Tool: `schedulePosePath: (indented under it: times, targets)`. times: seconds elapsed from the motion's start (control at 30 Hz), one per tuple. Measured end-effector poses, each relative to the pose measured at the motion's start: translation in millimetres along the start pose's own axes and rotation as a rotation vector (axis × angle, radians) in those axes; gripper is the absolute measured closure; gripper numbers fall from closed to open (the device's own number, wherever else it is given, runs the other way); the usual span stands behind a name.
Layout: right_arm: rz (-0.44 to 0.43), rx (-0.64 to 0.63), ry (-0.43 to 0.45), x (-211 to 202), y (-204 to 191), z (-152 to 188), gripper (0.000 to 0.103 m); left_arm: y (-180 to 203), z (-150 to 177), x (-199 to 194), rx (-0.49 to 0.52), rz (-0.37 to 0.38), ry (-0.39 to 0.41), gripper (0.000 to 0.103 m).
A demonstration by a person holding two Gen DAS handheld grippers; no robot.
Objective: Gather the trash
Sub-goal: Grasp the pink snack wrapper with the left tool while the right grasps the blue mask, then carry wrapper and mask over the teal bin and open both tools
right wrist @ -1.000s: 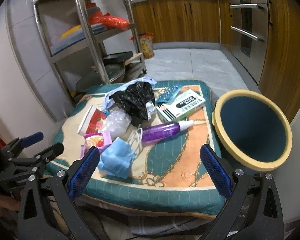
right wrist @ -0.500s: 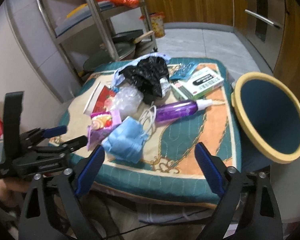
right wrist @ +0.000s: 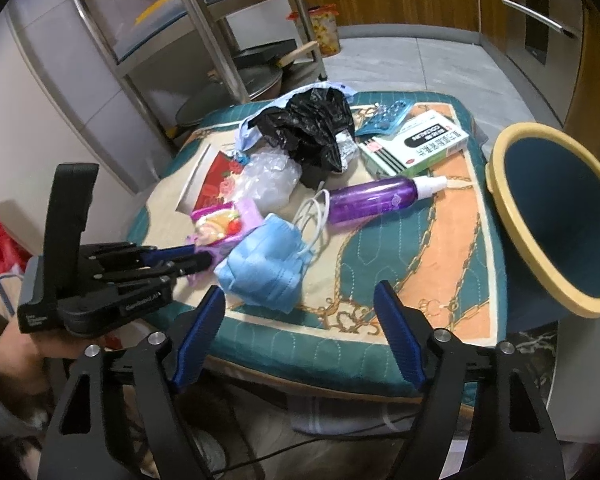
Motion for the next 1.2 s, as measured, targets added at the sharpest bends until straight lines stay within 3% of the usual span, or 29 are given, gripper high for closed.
schedulePosePath:
  times: [0.17, 0.57, 0.7, 0.77, 0.87, 1.2]
  targets:
    - [-0.018, -0.014, -0.038, 12.2, -4.4, 1.2, 0.043, -7.2, 2.5, -9.5, -0.037, 0.027, 0.004, 0.098]
    - [-0.037, -0.065, -0.116, 62.7, -13.5, -3.7, 0.044, -15.1, 8.7, -34.7, -0.088, 0.082, 0.041, 0.098]
    - [-0.035, -0.058, -0.131, 69.9, -7.4, -1.5, 0.064, -14.9, 6.5, -40.1, -0.089, 0.099, 0.064, 0.098]
    - [-0.045, -0.059, -0.113, 63.3, -7.5, -2.9, 0.076, -13.1, 4.6, -45.0, -0.089, 0.110, 0.083, 0.098]
    - [-0.065, -0.057, -0.077, 51.1, -10.0, -5.5, 0.081, -8.8, 1.2, -52.4, -0.080, 0.120, 0.111, 0.098]
    - [-0.100, -0.019, 0.091, -4.7, -3.7, -28.1, 0.083, -4.6, -13.0, -71.5, -0.103, 0.161, 0.196, 0.098]
Point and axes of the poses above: each gripper's, at about its wrist camera, not at the fingertips, and x roughly the way its jaws point, y to its right, z to its underside, the point moved 7 cm from there along x, roughly the way its jaws point, and after that the axes turned 13 degrees about -z, right-handed, at the moved point
